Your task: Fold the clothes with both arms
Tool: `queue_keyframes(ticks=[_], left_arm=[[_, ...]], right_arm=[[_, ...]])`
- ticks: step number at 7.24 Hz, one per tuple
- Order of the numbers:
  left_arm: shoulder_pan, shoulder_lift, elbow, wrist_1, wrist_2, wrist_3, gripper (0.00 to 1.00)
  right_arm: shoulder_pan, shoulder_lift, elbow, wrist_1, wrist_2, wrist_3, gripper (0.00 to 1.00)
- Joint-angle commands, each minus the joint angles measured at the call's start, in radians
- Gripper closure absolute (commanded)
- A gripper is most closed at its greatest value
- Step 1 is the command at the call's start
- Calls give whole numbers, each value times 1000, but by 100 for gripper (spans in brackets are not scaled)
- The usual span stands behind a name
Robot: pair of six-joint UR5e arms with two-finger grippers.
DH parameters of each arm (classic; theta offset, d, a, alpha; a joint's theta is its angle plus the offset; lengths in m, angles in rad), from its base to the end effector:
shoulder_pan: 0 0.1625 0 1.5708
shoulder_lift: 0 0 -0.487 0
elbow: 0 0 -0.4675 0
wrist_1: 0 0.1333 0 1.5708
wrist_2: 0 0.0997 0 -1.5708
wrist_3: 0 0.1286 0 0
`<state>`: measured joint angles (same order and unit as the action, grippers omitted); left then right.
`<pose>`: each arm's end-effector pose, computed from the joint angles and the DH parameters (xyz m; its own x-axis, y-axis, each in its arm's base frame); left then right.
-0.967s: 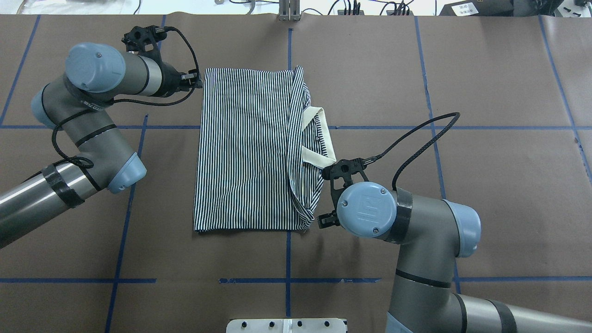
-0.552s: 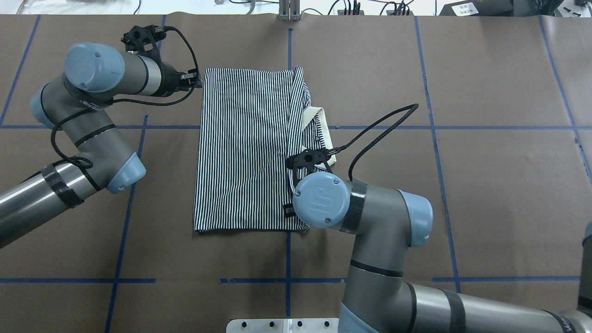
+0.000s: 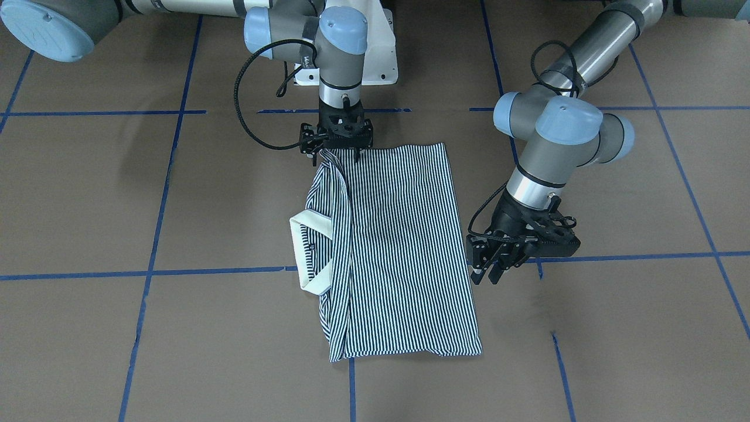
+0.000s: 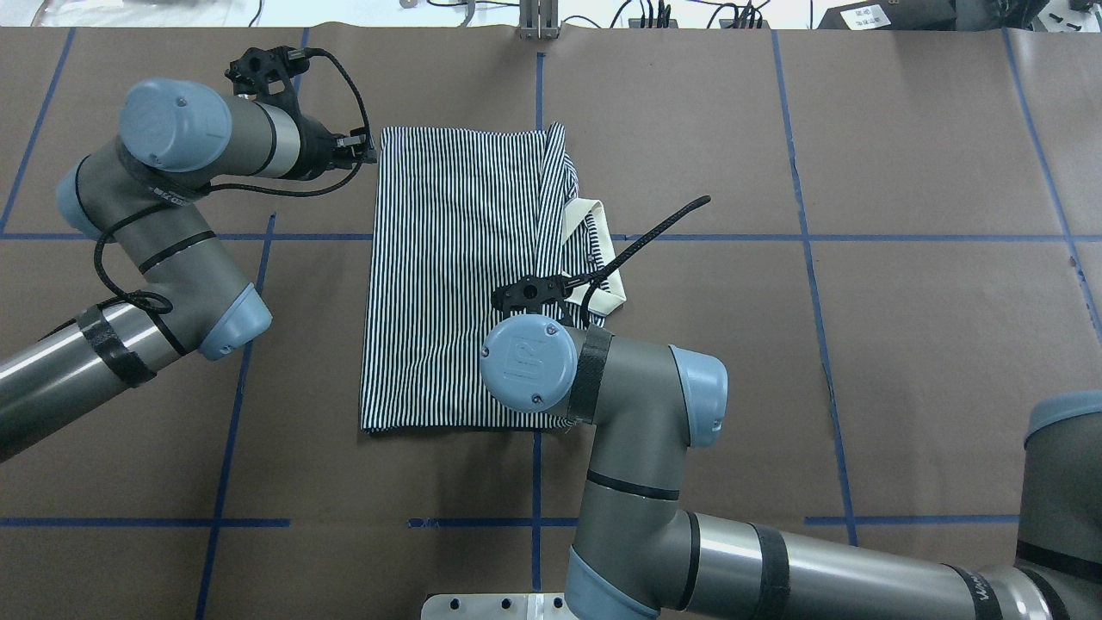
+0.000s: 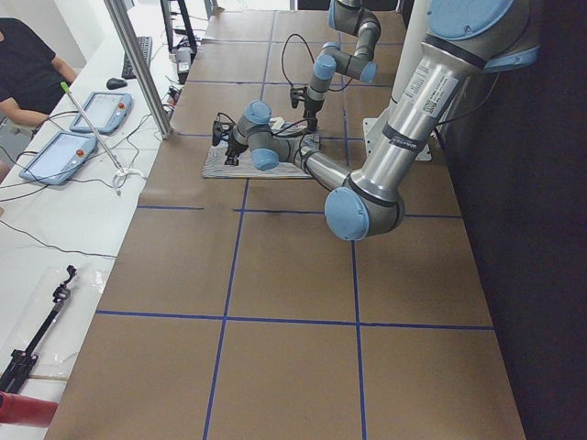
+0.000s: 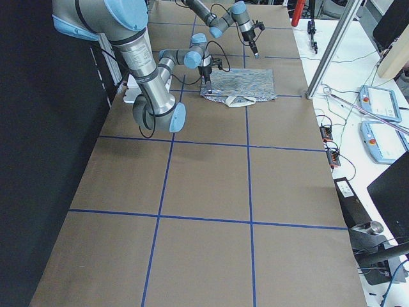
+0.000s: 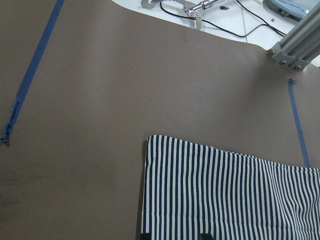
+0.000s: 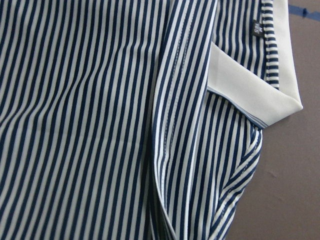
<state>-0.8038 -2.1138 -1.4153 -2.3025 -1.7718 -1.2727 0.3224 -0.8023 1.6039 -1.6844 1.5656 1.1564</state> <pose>0.5064 -0.6805 0.3681 0.4601 -0.0626 -0.8857 0.4663 0.8659 0.1810 -0.7375 -0.3876 0.2128 0.7995 -0.1574 0.5796 0.0021 0.9658 0.2593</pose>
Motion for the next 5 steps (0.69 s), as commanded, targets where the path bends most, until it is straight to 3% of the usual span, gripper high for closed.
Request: queue_keyframes(ticks=[1,5], left_arm=[[0,2,-1,0,0,-1,56],[2,17,-20,0,-3,-13,56]], right_arm=[[0,-20,-4,-1,1,-6,0],[23,-67,8,3,8,-52,0]])
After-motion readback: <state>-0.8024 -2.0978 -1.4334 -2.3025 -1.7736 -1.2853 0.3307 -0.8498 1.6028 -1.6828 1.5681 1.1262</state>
